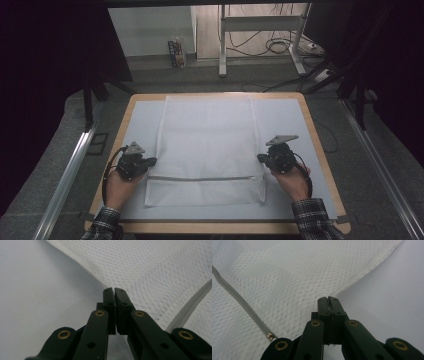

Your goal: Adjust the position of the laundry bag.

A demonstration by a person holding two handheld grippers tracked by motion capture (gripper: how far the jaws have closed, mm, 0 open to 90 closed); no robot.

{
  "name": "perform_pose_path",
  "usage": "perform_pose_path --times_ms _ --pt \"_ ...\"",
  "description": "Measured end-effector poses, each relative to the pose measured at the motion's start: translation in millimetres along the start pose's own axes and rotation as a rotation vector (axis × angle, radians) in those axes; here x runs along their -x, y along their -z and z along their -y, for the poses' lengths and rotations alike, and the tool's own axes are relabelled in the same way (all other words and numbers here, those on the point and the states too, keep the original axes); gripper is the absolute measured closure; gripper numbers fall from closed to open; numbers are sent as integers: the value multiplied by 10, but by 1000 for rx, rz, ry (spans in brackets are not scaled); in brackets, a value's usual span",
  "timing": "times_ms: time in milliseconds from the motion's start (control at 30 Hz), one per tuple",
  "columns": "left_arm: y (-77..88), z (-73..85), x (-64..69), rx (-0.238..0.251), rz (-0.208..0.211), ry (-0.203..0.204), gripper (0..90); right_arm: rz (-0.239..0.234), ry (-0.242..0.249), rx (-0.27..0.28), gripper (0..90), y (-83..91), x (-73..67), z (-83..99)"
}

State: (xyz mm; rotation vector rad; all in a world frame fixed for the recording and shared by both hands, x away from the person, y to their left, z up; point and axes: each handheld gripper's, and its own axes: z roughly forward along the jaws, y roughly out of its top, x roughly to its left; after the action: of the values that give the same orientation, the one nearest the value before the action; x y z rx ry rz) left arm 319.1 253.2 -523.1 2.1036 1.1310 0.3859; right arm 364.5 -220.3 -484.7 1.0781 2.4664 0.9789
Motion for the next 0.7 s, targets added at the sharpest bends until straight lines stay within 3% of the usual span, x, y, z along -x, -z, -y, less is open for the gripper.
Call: perform_pose_path --times_ms 200,567,700 --pt "30 4 111 -5 15 -21 882 7 1 1 884 91 -13 60" --pt "63 26 249 0 50 -26 882 6 -15 0 884 281 -38 221" --pt "64 47 347 -23 59 -50 882 10 -18 -3 884 341 -41 282"
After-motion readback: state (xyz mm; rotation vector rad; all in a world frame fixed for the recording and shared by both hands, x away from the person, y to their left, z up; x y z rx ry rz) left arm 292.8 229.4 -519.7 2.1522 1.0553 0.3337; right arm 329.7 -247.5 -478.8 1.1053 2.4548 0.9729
